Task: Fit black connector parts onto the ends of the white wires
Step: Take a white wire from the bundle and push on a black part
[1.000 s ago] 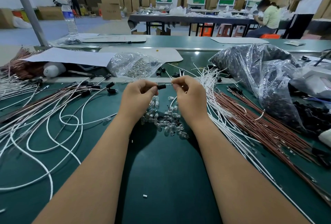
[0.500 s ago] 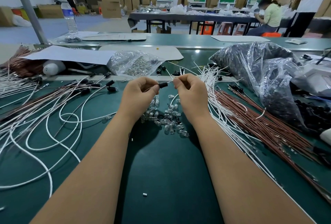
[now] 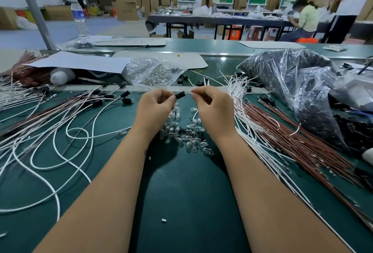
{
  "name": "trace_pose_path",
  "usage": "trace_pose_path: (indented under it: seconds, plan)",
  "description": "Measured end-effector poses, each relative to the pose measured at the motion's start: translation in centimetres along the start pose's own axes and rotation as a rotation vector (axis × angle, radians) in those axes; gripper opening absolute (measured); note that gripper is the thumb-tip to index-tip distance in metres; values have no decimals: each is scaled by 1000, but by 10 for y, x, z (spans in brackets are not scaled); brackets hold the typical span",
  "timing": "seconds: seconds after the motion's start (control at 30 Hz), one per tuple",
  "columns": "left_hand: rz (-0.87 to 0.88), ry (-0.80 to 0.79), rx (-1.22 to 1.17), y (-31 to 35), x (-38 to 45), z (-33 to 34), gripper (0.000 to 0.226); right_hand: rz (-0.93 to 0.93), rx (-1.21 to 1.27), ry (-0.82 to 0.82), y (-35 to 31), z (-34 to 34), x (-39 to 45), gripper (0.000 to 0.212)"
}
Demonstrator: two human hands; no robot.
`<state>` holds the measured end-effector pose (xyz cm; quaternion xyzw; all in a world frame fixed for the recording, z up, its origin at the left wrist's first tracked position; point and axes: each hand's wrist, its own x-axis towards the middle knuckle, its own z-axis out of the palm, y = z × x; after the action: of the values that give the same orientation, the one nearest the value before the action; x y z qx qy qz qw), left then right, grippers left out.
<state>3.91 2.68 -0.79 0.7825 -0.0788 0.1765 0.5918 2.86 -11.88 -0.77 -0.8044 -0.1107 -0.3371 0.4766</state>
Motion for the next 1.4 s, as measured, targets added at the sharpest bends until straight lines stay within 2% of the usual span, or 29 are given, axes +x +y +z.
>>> trace_pose_path:
  seconds: [0.17, 0.37, 0.8, 1.0, 1.13, 1.27, 1.4]
  plan:
    - [56, -51, -7, -2, -1, 2, 6, 167, 138, 18, 0, 2, 2, 9]
    - [112, -55, 62, -2, -2, 2, 3, 171, 146, -14, -1, 4, 1, 10]
    - [82, -66, -40, 3, -4, 0, 6, 155, 83, -76, -3, 3, -1, 7]
    - [70, -47, -65, 5, -3, 0, 9, 186, 165, -72, -6, 3, -1, 7]
    - [52, -91, -83, 8, -4, -1, 5, 199, 187, -115, -9, 5, -2, 3]
    - [4, -135, -107, 7, -6, 5, 8, 292, 277, -98, -6, 1, 0, 12]
    - [-52, -127, -162, 8, -8, 14, 11, 398, 419, -64, -2, -2, 1, 12]
